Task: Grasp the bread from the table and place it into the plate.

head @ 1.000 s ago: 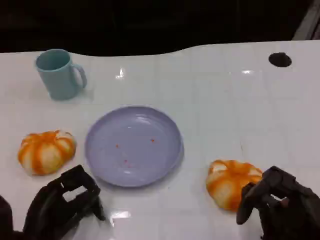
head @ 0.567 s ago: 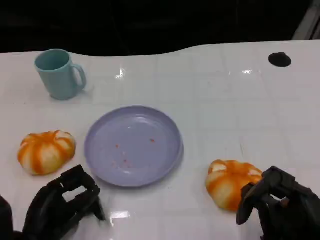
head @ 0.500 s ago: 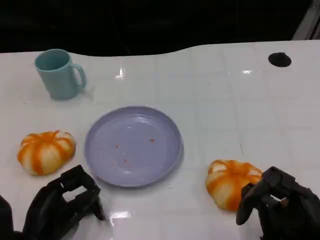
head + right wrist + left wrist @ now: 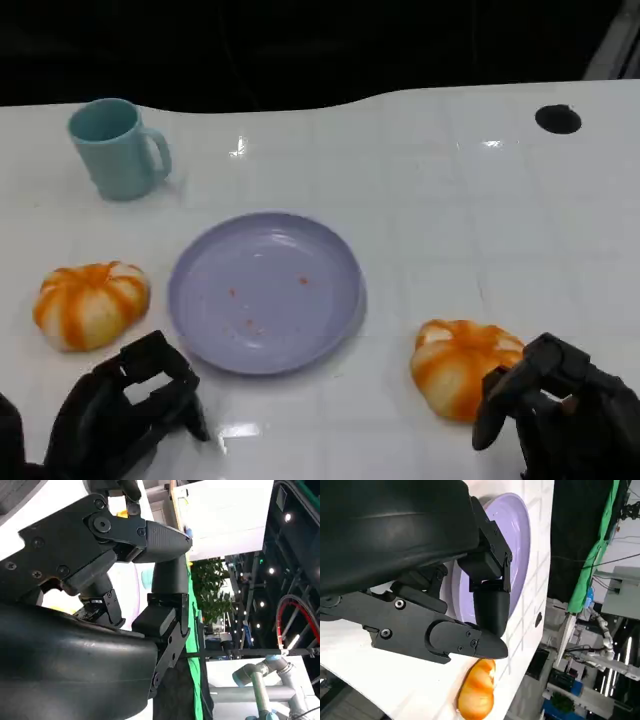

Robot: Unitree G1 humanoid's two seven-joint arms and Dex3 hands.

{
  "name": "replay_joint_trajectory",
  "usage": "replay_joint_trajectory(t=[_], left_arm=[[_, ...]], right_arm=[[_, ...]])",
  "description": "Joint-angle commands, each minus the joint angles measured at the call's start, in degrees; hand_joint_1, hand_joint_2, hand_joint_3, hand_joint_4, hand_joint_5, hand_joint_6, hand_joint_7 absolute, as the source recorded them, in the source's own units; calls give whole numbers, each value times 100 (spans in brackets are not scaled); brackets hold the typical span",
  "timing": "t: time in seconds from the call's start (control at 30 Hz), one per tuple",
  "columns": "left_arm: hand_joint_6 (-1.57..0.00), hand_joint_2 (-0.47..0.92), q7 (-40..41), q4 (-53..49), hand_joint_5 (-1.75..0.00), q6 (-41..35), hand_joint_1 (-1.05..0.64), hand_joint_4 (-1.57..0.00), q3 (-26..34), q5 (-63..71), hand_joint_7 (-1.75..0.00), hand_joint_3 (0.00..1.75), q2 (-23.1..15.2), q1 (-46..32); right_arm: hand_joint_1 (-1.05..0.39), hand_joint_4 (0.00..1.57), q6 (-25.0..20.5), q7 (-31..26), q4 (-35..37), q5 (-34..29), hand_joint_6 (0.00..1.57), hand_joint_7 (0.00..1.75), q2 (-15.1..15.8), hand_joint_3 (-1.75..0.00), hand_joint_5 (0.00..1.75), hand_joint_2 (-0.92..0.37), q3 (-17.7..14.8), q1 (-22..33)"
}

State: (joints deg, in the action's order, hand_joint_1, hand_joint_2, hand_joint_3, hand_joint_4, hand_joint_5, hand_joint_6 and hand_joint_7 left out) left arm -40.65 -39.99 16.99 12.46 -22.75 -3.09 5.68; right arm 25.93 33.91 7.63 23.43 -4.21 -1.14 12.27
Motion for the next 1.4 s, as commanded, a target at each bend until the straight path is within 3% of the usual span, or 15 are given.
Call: replay_joint_trajectory(t=[0.03, 0.17, 0.27, 0.47, 0.6, 0.73, 0.9, 1.07, 1.4], left_arm=[[-69, 92, 85, -64, -170, -34, -53, -77, 10, 91, -144, 16, -63, -125], [-69, 92, 90, -49, -171, -47, -53, -78, 0, 86, -145, 16, -54, -128], [-69, 92, 73, -57, -171, -39, -53, -78, 6, 69, -146, 16, -49, -122], [-69, 92, 48, -100, -170, -27, -51, -78, 18, 52, -144, 16, -50, -85], [-69, 92, 35, -134, -170, -8, -51, -78, 7, 64, -144, 18, -59, -66], [-69, 92, 69, -114, -170, -7, -51, -78, -7, 74, -144, 18, -53, -75], [-69, 92, 59, -96, -169, 4, -50, -77, -19, 76, -144, 18, -49, -98], [-69, 92, 23, -106, -169, 3, -50, -77, -24, 63, -144, 19, -58, -108], [-69, 92, 36, -102, -168, 7, -50, -78, -19, 61, -143, 17, -58, -112]], right_arm=[[-49, 74, 126, 27, -51, 69, 76, 112, 25, -76, 163, -63, -42, -2], [-49, 74, 625, 6, 87, -153, 74, 93, 23, -60, 136, -70, -91, -102], [-49, 71, 1129, -31, 280, -414, 68, 92, 74, -47, 128, -78, -119, -213], [-51, 53, 1898, -130, 647, -971, 54, 70, 341, -29, 99, -84, -108, -477], [-50, 34, 2243, -415, 609, -1681, 44, 43, 659, -14, 68, -91, -115, -584], [-47, 21, 2182, -648, 386, -2255, 37, 20, 1051, -8, 48, -92, -52, -592], [-49, 9, 2162, -993, 168, -2950, 29, 9, 1403, -6, 38, -92, -4, -607], [-53, 0, 1966, -1635, -318, -4336, 20, 2, 1724, -4, 26, -92, -82, -596], [-48, 0, 876, -2471, -1076, -6170, 19, 1, 2018, 0, 17, -82, 296, -774]])
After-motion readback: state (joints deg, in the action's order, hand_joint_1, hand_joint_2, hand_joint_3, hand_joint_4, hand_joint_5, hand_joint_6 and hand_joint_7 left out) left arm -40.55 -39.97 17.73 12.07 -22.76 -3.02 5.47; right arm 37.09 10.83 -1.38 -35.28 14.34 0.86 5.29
